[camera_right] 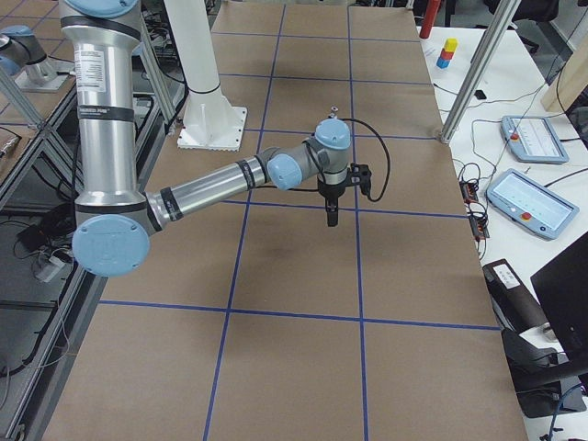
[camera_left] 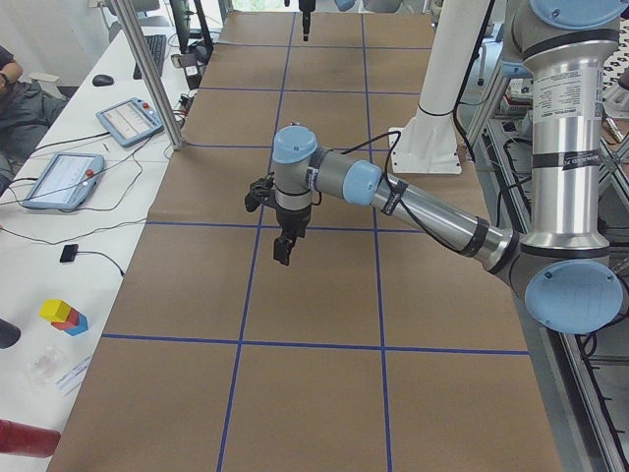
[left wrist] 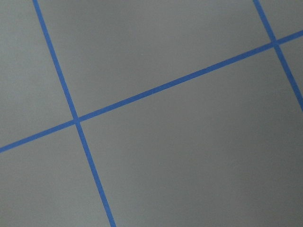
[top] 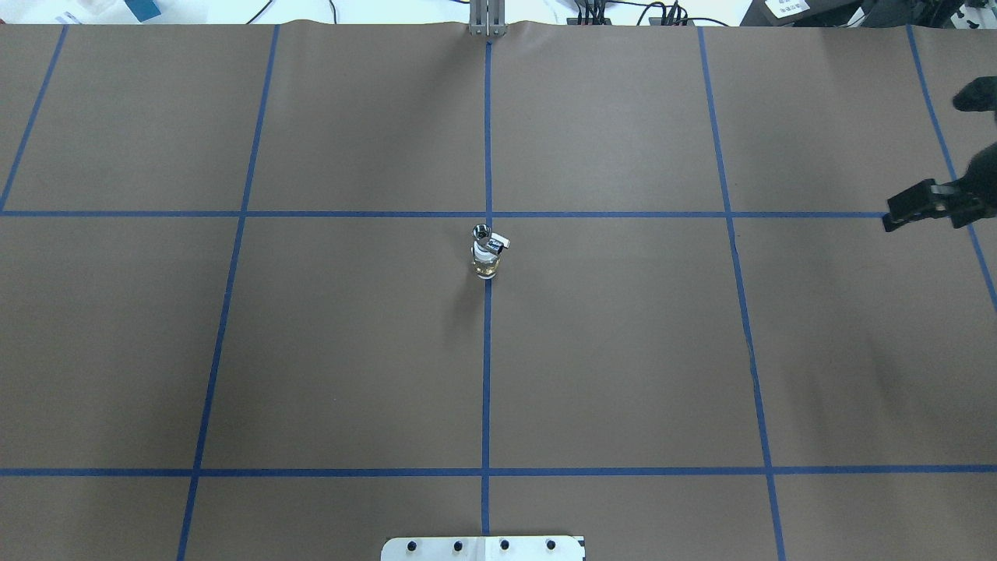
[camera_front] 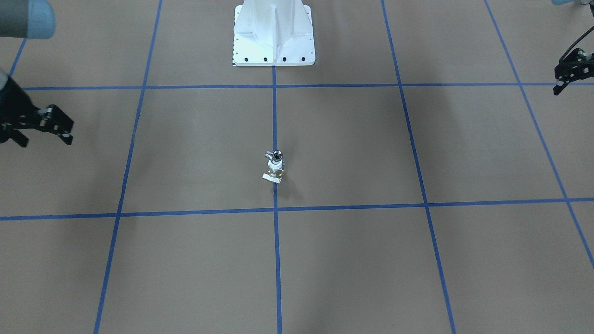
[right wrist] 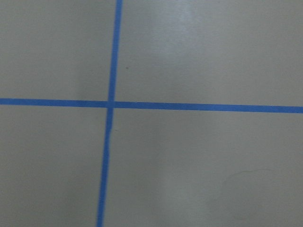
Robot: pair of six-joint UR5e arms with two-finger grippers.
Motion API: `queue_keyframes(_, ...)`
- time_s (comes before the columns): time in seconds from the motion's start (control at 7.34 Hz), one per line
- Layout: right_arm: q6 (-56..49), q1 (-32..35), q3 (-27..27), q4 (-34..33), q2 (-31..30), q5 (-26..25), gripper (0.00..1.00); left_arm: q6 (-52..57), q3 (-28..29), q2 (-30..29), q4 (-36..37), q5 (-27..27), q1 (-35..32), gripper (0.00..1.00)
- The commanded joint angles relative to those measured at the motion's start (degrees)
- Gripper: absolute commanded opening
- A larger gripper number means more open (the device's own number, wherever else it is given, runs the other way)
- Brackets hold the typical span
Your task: Assemble PPR valve and pipe with both arms
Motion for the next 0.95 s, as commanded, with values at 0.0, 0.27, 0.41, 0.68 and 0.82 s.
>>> queue_keyframes(0.0, -16.7, 10.3, -4.6, 0.1, -4.6, 1.8, 1.0, 2.9, 0.2, 0.8, 1.9, -0.2, -2.9, 0.99)
queue_keyframes(0.27, -19.8, 14.8, -4.2, 0.4, -9.9, 1.8, 1.0, 2.9, 0.7, 0.8, 3.7, -0.4, -4.1, 1.0)
queue_keyframes(0.41, -21.2, 15.5, -4.4, 0.4, -10.4, 1.7, 1.0, 5.3, 1.5, 0.9, 3.6, -0.6, -4.9, 1.0)
queue_keyframes(0.68, -21.3, 15.5, -3.9, -0.9, -9.4, 1.8, 1.0, 8.3, 2.6, 3.6, 2.7, -4.1, -6.9, 1.0)
queue_keyframes(0.82, -21.3, 15.5, -3.9, -1.8, -8.8, 1.8, 1.0, 11.7, 7.7, 2.7, 2.0, -4.2, -7.4, 1.0)
